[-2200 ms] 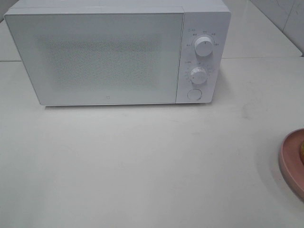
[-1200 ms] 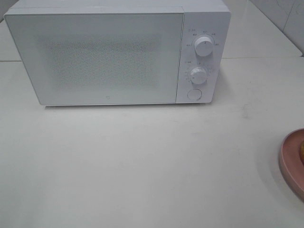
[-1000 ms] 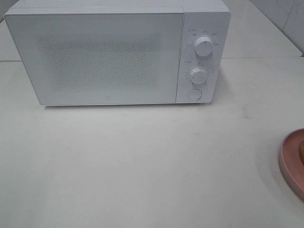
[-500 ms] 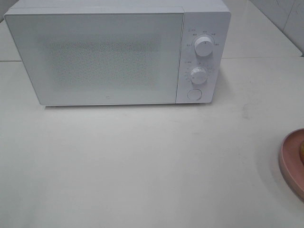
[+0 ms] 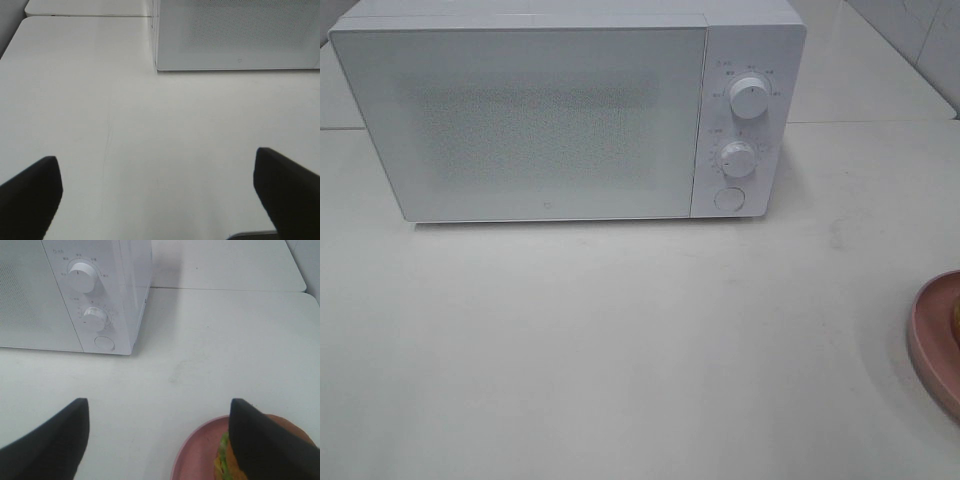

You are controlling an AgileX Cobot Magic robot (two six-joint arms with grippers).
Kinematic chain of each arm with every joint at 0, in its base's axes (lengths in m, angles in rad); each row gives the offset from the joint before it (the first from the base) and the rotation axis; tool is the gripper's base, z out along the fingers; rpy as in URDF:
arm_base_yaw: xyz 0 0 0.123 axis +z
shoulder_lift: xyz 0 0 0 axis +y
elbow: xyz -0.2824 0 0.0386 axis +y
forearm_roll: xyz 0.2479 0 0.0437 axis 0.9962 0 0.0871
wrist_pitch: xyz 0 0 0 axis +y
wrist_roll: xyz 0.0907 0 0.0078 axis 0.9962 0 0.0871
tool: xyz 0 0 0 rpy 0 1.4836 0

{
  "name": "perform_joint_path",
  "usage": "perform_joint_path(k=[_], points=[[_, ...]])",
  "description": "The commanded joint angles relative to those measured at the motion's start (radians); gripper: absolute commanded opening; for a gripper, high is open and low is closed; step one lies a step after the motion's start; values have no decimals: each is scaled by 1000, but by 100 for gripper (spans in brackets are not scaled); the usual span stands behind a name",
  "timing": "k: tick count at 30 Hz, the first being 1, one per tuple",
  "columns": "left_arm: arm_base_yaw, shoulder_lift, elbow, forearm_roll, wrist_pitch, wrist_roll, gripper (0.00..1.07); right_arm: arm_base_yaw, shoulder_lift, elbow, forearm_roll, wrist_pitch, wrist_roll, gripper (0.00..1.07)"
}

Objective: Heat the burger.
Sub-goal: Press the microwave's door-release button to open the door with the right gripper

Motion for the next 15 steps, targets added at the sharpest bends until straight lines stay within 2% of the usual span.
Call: perform_joint_path(k=[1,9,11,14,15], points=[[-6,-23,1,-1,-17,0,96,-2,39,1,4,-66,-4,75],[-6,-23,1,-1,-17,0,96,-2,178,2,4,-186,-4,75],[-6,-23,1,-1,-17,0,96,-2,246,15,1,-292,-4,75],[-6,-23,1,-1,-17,0,96,-2,263,25,1,-334,-4,75],[-6,-23,1,-1,-17,0,96,-2,292,52,1,-432,-4,75]])
